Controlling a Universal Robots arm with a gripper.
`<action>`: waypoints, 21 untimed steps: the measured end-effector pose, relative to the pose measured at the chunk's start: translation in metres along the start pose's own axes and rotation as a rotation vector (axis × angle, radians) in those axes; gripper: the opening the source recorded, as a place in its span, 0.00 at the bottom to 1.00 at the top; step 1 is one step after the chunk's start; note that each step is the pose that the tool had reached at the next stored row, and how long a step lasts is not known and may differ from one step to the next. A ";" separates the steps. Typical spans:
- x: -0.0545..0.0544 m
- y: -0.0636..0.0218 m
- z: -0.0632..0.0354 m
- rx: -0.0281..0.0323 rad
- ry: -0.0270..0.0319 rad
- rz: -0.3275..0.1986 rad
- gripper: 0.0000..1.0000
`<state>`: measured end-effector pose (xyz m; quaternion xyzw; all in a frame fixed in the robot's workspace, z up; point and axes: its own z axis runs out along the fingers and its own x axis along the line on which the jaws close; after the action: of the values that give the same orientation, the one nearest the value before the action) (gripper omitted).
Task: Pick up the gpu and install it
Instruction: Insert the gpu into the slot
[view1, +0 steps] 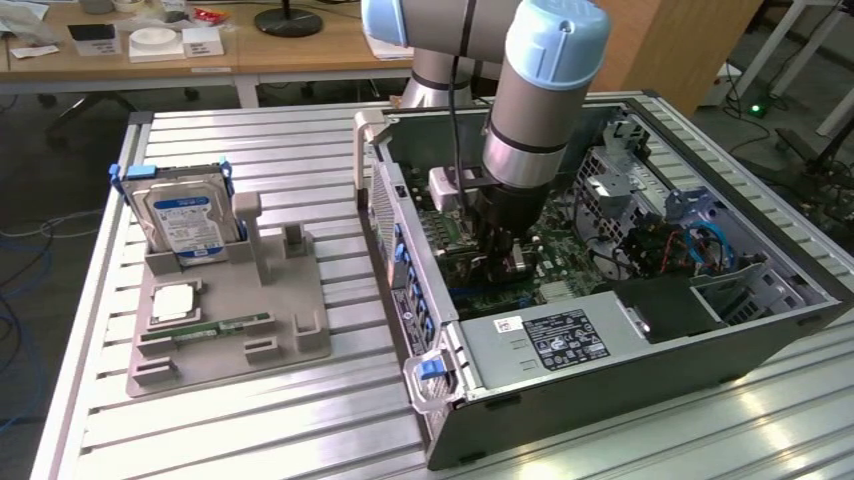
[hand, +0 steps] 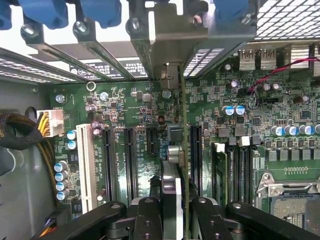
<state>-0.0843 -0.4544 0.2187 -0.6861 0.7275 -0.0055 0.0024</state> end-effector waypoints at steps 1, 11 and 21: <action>0.000 0.0000 0.0001 0.0000 0.0001 0.000 0.28; 0.000 0.0001 0.0003 -0.0001 -0.0003 0.000 0.28; 0.000 0.0026 0.0015 0.0070 0.0017 -0.007 0.28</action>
<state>-0.0869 -0.4547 0.2171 -0.6885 0.7252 -0.0086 0.0041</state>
